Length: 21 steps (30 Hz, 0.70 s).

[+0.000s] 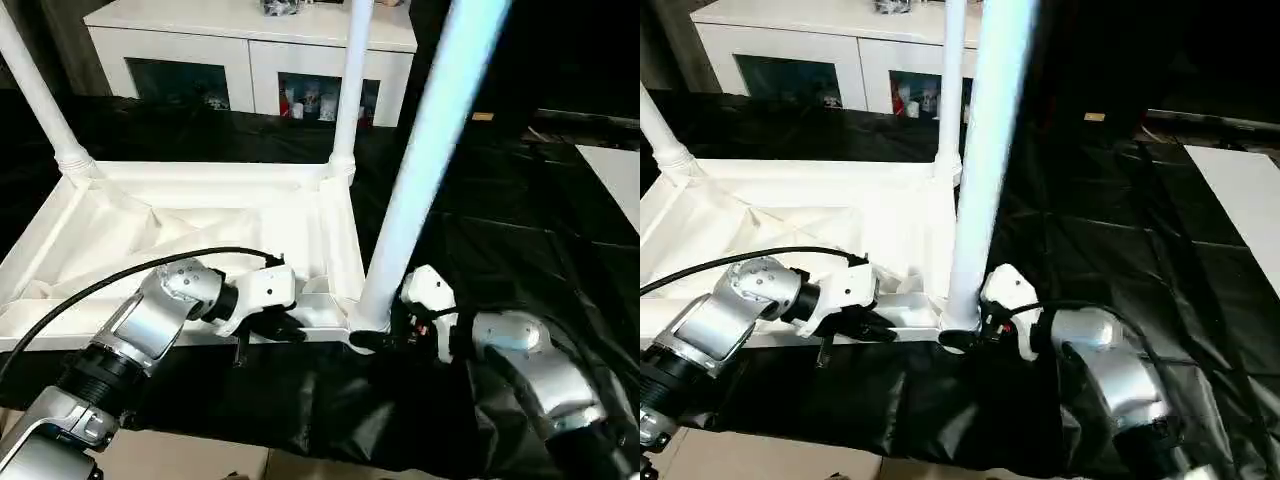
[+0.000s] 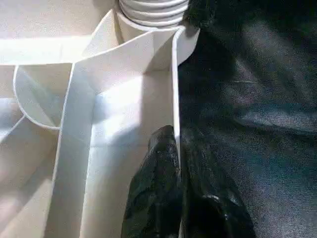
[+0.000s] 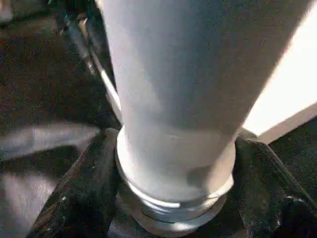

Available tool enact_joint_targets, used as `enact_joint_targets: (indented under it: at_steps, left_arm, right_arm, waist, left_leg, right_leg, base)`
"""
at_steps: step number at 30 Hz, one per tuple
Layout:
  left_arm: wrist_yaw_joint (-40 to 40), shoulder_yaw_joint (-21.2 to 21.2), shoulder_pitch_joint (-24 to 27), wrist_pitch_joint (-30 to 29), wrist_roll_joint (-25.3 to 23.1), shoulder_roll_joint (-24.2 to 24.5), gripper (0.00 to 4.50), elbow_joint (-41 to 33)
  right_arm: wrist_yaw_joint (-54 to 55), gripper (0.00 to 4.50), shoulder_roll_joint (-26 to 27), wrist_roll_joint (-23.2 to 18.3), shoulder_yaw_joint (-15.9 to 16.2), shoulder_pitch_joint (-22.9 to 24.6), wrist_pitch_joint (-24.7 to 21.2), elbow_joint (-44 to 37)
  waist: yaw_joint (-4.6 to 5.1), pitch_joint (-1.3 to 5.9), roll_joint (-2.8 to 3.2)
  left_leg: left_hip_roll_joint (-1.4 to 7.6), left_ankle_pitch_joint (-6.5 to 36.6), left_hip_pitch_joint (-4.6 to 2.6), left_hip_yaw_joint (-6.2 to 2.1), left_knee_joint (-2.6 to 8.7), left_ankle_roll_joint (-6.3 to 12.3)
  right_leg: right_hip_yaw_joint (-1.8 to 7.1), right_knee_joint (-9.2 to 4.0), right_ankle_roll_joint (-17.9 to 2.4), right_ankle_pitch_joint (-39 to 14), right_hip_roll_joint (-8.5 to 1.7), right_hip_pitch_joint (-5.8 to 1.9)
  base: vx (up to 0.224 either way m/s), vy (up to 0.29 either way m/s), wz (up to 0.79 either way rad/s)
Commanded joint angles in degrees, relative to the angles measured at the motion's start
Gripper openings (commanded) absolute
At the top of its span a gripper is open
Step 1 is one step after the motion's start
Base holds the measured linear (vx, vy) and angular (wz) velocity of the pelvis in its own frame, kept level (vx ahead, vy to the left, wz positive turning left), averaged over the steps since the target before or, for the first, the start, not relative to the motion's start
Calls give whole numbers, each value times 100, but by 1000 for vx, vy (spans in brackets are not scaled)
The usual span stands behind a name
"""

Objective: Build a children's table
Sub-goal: Rotate leg to tighten

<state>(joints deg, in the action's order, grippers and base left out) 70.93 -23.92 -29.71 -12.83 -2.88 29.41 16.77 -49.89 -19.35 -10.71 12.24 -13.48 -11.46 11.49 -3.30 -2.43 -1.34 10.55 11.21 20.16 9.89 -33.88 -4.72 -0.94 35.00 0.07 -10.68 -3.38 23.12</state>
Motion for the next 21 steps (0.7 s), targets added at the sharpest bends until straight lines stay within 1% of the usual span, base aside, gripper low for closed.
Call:
enact_joint_targets:
  at_steps: [1, 2, 3, 4, 5, 6, 8, 9, 10, 11, 12, 13, 14, 15, 16, 17, 18, 19, 20, 21]
  left_arm:
    - [-300, -120, 15, -161, -95, -265, 0, 138]
    - [-397, -91, 5, -180, -90, -336, 0, 175]
    - [-788, 22, -43, -332, -63, -639, 0, 321]
    - [-795, 24, -44, -336, -63, -645, 0, 323]
    - [-1039, 40, -76, -425, -85, -853, 0, 412]
    - [-1422, 41, -137, -568, -168, -1143, 0, 565]
    - [-1826, 45, -216, -674, -274, -1419, 0, 750]
    - [-2168, 59, -294, -746, -361, -1625, 0, 920]
    - [-2541, 109, -372, -833, -437, -1845, 0, 1092]
    - [-2931, 171, -461, -901, -496, -2096, 0, 1277]
    - [-3144, 212, -509, -936, -533, -2238, 0, 1380]
    - [-3294, 234, -551, -958, -571, -2366, 0, 1463]
    - [-3486, 222, -609, -916, -642, -2494, 0, 1560]
    - [-3649, 161, -674, -847, -749, -2613, 0, 1664]
    - [-3649, 161, -674, -847, -749, -2613, 0, 1664]
    - [-3698, 120, -697, -748, -803, -2649, 0, 1713]
    - [-3648, 62, -695, -652, -843, -2650, 0, 1739]
    - [-3616, 39, -682, -604, -867, -2604, 0, 1723]
    - [-3616, 39, -682, -604, -867, -2604, 0, 1723]
    - [-3555, 15, -669, -542, -900, -2529, 0, 1708]
  right_arm:
    - [752, 274, 342, -232, -400, -160, 23, 273]
    - [887, 274, 418, -219, -438, -180, 30, 337]
    - [1420, 274, 732, -167, -570, -265, 68, 589]
    - [1430, 274, 738, -166, -573, -266, 69, 594]
    - [1886, 274, 987, -99, -653, -350, 75, 796]
    - [2549, 274, 1322, 47, -731, -489, 115, 1097]
    - [3131, 274, 1584, 259, -765, -631, 106, 1360]
    - [3567, 274, 1730, 440, -734, -760, 45, 1587]
    - [3956, 274, 1884, 592, -726, -899, 5, 1824]
    - [4283, 274, 2055, 709, -697, -1061, -9, 2072]
    - [4462, 274, 2153, 769, -686, -1154, 1, 2218]
    - [4544, 274, 2242, 821, -652, -1261, 58, 2368]
    - [4456, 274, 2332, 835, -580, -1402, 169, 2499]
    - [4214, 274, 2423, 822, -489, -1544, 337, 2571]
    - [4214, 274, 2423, 822, -489, -1544, 337, 2571]
    - [4029, 329, 2473, 788, -473, -1546, 433, 2498]
    - [3691, 343, 2539, 667, -453, -1430, 510, 2234]
    - [3660, 343, 2509, 700, -414, -1358, 553, 2107]
    - [3660, 345, 2509, 700, -414, -1358, 553, 2107]
    - [3665, 355, 2452, 763, -375, -1285, 604, 1992]
  waist:
    - [23, 266, 29]
    - [32, 265, 20]
    - [51, 262, 24]
    - [65, 260, 35]
    - [75, 259, 30]
    - [134, 262, 31]
    - [162, 269, 26]
    - [163, 272, 27]
    - [170, 264, 27]
    - [191, 265, 26]
    - [184, 274, 26]
    - [163, 283, 1]
    - [153, 283, 0]
    - [149, 280, 12]
    - [139, 289, 10]
    - [131, 288, 8]
    - [119, 284, 7]
    - [105, 283, 21]
    - [109, 271, 15]
    - [114, 270, 12]
  left_leg:
    - [201, 1484, 10, -57, 452, 34]
    - [197, 1542, 1, -66, 457, -5]
    - [202, 1627, -10, -69, 462, -42]
    - [198, 1660, -11, -68, 460, -69]
    - [192, 1731, -16, -81, 465, -91]
    - [180, 1741, 6, -87, 467, -147]
    - [175, 1740, 0, -95, 467, -173]
    - [176, 1731, 2, -96, 467, -157]
    - [171, 1735, -2, -87, 462, -158]
    - [153, 1810, -37, -73, 442, -162]
    - [152, 1819, -43, -81, 440, -163]
    - [149, 1750, -20, -76, 439, -113]
    - [151, 1718, -14, -75, 440, -86]
    - [150, 1740, -6, -76, 444, -39]
    - [157, 1746, -12, -71, 436, 1]
    - [155, 1722, -5, -70, 438, 19]
    - [151, 1697, 7, -66, 442, 63]
    - [160, 1704, 10, -71, 451, 80]
    - [160, 1734, 20, -72, 460, 89]
    - [169, 1792, 19, -88, 476, 79]
  right_leg:
    - [184, -441, -1203, -1553, -374, -229]
    - [176, -454, -1156, -1695, -365, -233]
    - [183, -467, -1102, -1839, -367, -219]
    - [185, -466, -1096, -1873, -364, -209]
    - [180, -486, -1059, -1989, -367, -206]
    - [180, -487, -1029, -2029, -366, -193]
    - [180, -495, -1003, -2053, -363, -196]
    - [183, -501, -990, -2008, -363, -203]
    - [185, -501, -988, -1998, -354, -188]
    - [192, -524, -981, -2086, -346, -158]
    - [184, -517, -970, -2082, -344, -171]
    - [189, -520, -928, -1967, -346, -189]
    - [191, -516, -915, -1887, -345, -192]
    - [185, -518, -903, -1853, -343, -198]
    - [189, -517, -904, -1800, -350, -195]
    - [190, -514, -910, -1750, -348, -199]
    - [192, -521, -887, -1732, -345, -207]
    - [190, -524, -871, -1757, -352, -207]
    - [187, -536, -851, -1803, -347, -208]
    - [178, -541, -821, -1964, -350, -204]
  base:
    - [0, 0, 0]
    - [0, 0, 0]
    - [0, 0, 0]
    - [0, 0, 0]
    - [0, 0, 0]
    - [0, 0, 0]
    - [0, 0, 0]
    - [0, 0, 0]
    - [0, 0, 0]
    - [0, 0, 0]
    - [0, 0, 0]
    - [0, 0, 0]
    - [0, 0, 0]
    - [0, 0, 0]
    - [0, 0, 0]
    - [0, 0, 0]
    - [0, 0, 0]
    - [0, 0, 0]
    - [0, 0, 0]
    - [0, 0, 0]
